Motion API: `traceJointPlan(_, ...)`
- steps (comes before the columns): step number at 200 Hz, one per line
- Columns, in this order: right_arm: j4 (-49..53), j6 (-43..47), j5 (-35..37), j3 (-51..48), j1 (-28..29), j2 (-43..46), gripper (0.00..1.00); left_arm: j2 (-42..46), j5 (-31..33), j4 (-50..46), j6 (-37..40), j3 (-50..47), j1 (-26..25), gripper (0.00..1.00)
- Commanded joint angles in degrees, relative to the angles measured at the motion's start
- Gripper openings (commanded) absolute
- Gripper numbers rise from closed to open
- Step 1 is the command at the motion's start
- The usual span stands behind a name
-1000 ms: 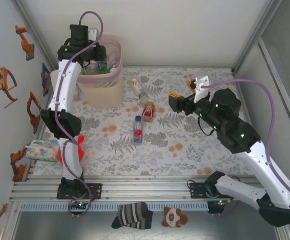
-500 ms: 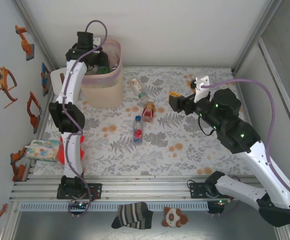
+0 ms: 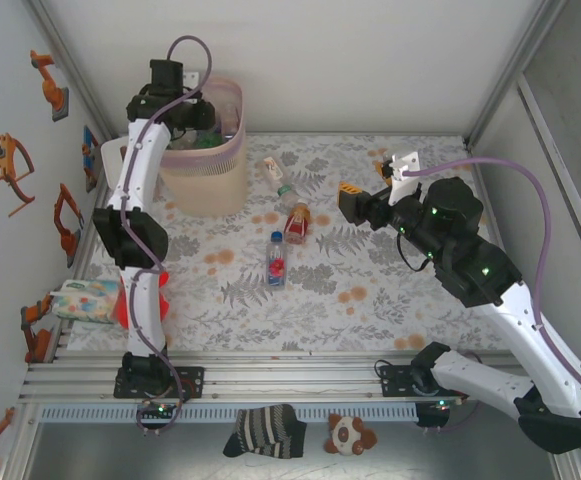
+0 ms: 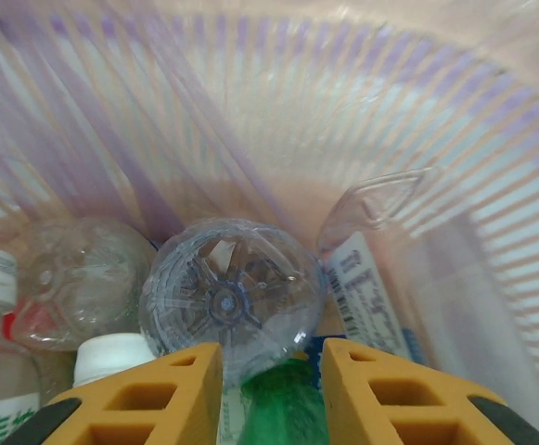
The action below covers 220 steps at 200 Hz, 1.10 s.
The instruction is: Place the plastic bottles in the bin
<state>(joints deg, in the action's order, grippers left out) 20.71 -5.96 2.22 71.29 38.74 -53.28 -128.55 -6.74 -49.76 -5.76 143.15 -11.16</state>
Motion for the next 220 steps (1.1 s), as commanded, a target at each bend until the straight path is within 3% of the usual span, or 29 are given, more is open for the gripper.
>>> traceJointPlan(1, -0.3, 0.5, 0.3, -0.3, -0.3, 0.4, 0.83, 6.3, -2.4, -0.8, -0.9, -0.8, 0.3, 0.34)
traceJointPlan(84, 0.6, -0.5, 1.7, -0.3, -0.2, -0.4, 0.83, 17.3, -4.2, -3.6, -0.2, -10.2, -3.8, 0.37)
traceJointPlan(140, 0.8, -1.0, 1.5, -0.6, -0.3, -0.3, 0.83, 27.0, 1.6, -2.3, -1.0, -21.9, -12.6, 0.40)
traceJointPlan(191, 1.3, -1.2, 1.1, -1.1, -0.2, -0.5, 0.83, 33.9, 7.9, 4.6, -7.8, -36.6, -23.2, 0.41)
traceJointPlan(220, 1.6, -0.8, 1.1, -1.3, -0.3, -0.3, 0.83, 34.4, 11.7, 5.9, -10.9, -42.4, -28.2, 0.50)
